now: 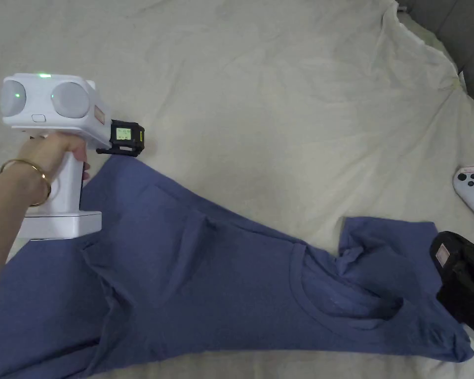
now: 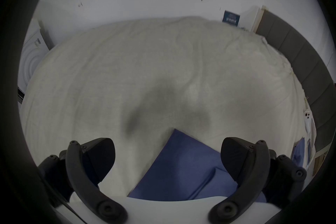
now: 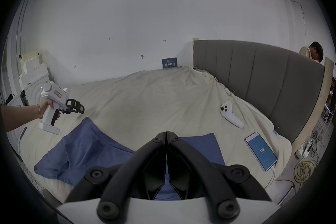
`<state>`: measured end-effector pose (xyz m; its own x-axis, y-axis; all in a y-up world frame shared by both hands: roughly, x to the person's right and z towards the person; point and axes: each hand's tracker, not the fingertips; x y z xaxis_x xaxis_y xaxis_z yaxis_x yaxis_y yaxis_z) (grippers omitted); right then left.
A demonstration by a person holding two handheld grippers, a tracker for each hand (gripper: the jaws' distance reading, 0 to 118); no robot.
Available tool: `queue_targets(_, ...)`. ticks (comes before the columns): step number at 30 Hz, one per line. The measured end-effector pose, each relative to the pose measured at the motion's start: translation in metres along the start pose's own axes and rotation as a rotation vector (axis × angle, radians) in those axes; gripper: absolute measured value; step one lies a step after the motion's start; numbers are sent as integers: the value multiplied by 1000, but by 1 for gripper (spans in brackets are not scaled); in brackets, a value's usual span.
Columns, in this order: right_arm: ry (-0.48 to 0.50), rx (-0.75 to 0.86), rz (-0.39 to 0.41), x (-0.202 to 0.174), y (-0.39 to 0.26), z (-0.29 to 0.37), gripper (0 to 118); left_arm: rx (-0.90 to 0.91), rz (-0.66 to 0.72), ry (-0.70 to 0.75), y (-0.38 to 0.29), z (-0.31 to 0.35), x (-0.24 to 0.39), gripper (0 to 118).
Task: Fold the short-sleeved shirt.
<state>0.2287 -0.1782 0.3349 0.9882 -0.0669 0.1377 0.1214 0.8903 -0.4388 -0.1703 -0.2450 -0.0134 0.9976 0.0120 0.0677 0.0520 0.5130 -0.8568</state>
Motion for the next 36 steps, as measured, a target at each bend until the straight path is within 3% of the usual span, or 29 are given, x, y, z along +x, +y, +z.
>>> queue_targets(4, -15, -21, -21, 5, -4, -13, 0, -65, -41, 39, 2, -27, 7, 70)
queue_targets(5, -21, -25, -23, 6, -5, -15, 0, -80, -56, 49, 2, -31, 10, 48)
queue_targets(7, -30, -30, -18, 6, -6, -17, 0, -94, -56, -3, -1, -33, 12, 35)
queue_targets(8, -36, -30, -14, 7, -6, -17, 0, -82, -47, 15, -2, -29, 13, 22)
queue_targets(9, -36, -30, -16, 8, -6, -17, 0, -81, -48, 9, -2, -28, 13, 1)
queue_targets(13, -39, -29, -21, 10, -5, -15, 0, -55, -61, -13, -4, -14, 12, 0)
queue_targets(19, -45, -41, -27, 24, 13, -7, 0, 142, 1, -78, -10, 42, 3, 0)
queue_targets(23, -37, -111, -68, 44, 23, -9, 4, 204, 0, -88, -17, 76, 1, 0)
queue_targets(24, -27, -159, -62, 51, 24, -12, 15, 212, 12, -94, -19, 83, 0, 0)
queue_targets(25, -33, -170, -53, 56, 24, -14, 40, 219, 20, -98, -20, 88, -1, 0)
queue_targets(26, -27, -221, -41, 61, 22, -17, 84, 225, 25, -101, -22, 95, -1, 0)
queue_targets(27, -39, -307, -23, 65, 20, -22, 104, 233, 24, -99, -25, 100, -1, 0)
queue_targets(34, -59, -589, 108, 76, -24, -46, 105, 252, 25, -91, -34, 120, 3, 0)
queue_targets(36, -102, -639, 121, 79, -43, -54, 96, 253, 15, -85, -36, 124, 5, 0)
